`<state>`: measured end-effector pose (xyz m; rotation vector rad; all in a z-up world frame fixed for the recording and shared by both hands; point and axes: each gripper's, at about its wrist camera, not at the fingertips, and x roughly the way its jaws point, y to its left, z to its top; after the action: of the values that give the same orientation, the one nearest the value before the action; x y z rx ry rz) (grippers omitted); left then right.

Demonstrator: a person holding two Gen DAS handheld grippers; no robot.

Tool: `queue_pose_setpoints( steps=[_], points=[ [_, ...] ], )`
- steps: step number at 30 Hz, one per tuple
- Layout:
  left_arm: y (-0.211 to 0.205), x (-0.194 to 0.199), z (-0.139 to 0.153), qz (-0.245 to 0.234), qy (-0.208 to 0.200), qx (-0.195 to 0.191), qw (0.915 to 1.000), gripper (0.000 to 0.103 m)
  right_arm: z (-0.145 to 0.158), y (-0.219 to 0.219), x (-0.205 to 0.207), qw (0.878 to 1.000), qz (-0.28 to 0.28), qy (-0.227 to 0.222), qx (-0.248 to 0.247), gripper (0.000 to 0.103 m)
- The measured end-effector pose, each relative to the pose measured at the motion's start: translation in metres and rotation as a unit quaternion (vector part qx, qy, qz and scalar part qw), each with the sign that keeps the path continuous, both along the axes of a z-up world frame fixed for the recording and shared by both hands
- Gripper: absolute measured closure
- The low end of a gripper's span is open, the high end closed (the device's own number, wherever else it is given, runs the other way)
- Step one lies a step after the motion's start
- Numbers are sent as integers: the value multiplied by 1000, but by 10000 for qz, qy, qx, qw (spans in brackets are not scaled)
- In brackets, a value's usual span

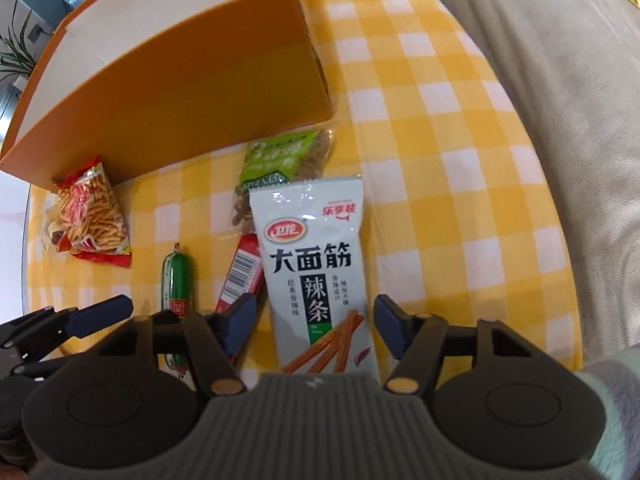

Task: Organize snacks
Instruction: 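Withdraw both tools from the box back toward the remaining snacks, then grasp the green sausage stick with the left tool while the right tool grasps the white spicy-strip packet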

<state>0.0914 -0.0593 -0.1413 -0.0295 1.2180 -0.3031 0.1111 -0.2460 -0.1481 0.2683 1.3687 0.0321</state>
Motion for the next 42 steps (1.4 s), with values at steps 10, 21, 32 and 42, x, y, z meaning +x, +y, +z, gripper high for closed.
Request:
queue_pose_setpoints(
  steps=[10, 21, 32, 42],
  points=[
    [-7, 3, -9, 56, -22, 162, 9999, 51, -9, 10, 8, 9997, 111, 184, -144, 45],
    [-9, 6, -10, 96, 88, -91, 9999, 78, -12, 22, 8, 9991, 260, 153, -293, 55],
    [5, -5, 5, 232, -99, -114, 9996, 80, 4, 23, -5, 9983, 327, -305, -385, 56],
    [19, -12, 49, 391, -544, 15, 9978, 80, 36, 20, -23, 9946, 292, -979, -204, 57]
  ],
)
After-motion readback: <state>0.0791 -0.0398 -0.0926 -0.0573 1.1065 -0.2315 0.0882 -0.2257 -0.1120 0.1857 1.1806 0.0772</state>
